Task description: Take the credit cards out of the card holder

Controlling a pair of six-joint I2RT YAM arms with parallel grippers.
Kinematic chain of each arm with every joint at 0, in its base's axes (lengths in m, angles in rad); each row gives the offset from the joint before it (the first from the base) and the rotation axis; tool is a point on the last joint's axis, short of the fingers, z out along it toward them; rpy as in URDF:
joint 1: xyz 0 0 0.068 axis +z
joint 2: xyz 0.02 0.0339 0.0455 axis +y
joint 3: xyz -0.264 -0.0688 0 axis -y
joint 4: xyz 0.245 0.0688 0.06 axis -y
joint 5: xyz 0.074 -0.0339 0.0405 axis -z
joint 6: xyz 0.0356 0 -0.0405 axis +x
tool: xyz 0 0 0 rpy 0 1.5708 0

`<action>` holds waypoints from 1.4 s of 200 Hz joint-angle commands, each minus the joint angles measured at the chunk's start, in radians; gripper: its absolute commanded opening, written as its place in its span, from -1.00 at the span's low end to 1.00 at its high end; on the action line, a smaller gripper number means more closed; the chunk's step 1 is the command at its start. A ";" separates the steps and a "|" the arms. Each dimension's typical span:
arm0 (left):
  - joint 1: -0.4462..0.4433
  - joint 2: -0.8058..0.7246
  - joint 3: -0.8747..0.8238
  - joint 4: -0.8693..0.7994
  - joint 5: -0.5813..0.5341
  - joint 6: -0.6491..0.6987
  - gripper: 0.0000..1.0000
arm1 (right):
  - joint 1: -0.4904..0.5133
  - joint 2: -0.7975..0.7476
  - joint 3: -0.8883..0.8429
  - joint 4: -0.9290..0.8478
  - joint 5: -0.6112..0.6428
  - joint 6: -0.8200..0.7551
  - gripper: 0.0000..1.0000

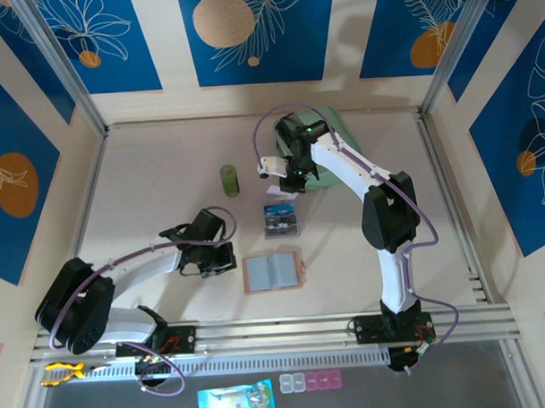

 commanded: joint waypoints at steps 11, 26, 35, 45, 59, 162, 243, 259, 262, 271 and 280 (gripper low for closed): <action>0.013 0.009 -0.010 0.003 0.025 0.028 -0.91 | -0.007 -0.003 0.012 0.009 0.010 -0.011 -0.61; 0.015 0.006 -0.011 0.007 0.028 0.026 -0.91 | -0.007 -0.018 0.007 0.019 0.013 -0.005 -0.60; 0.014 0.006 -0.012 0.011 0.033 0.026 -0.90 | -0.006 -0.029 0.003 0.028 0.014 0.002 -0.60; 0.014 0.005 -0.011 0.016 0.040 0.025 -0.90 | -0.005 -0.045 -0.007 0.040 0.011 0.013 -0.60; 0.013 0.007 -0.012 0.025 0.051 0.023 -0.90 | -0.004 -0.071 -0.024 0.061 0.000 0.037 -0.59; -0.039 0.062 -0.032 0.164 0.118 -0.039 -0.96 | 0.037 -0.343 -0.383 0.350 -0.224 0.924 -0.69; -0.073 0.101 -0.050 0.172 0.099 -0.052 -1.00 | 0.188 -0.482 -0.784 0.586 -0.363 1.548 -0.76; -0.073 0.105 -0.053 0.170 0.094 -0.052 -1.00 | 0.242 -0.479 -0.821 0.607 -0.341 1.596 -0.73; -0.072 0.107 -0.055 0.169 0.094 -0.051 -1.00 | 0.250 -0.477 -0.827 0.611 -0.341 1.605 -0.72; -0.072 0.110 -0.055 0.169 0.092 -0.049 -1.00 | 0.272 -0.468 -0.841 0.621 -0.335 1.630 -0.66; -0.072 0.112 -0.056 0.169 0.090 -0.049 -1.00 | 0.292 -0.452 -0.848 0.622 -0.324 1.653 -0.62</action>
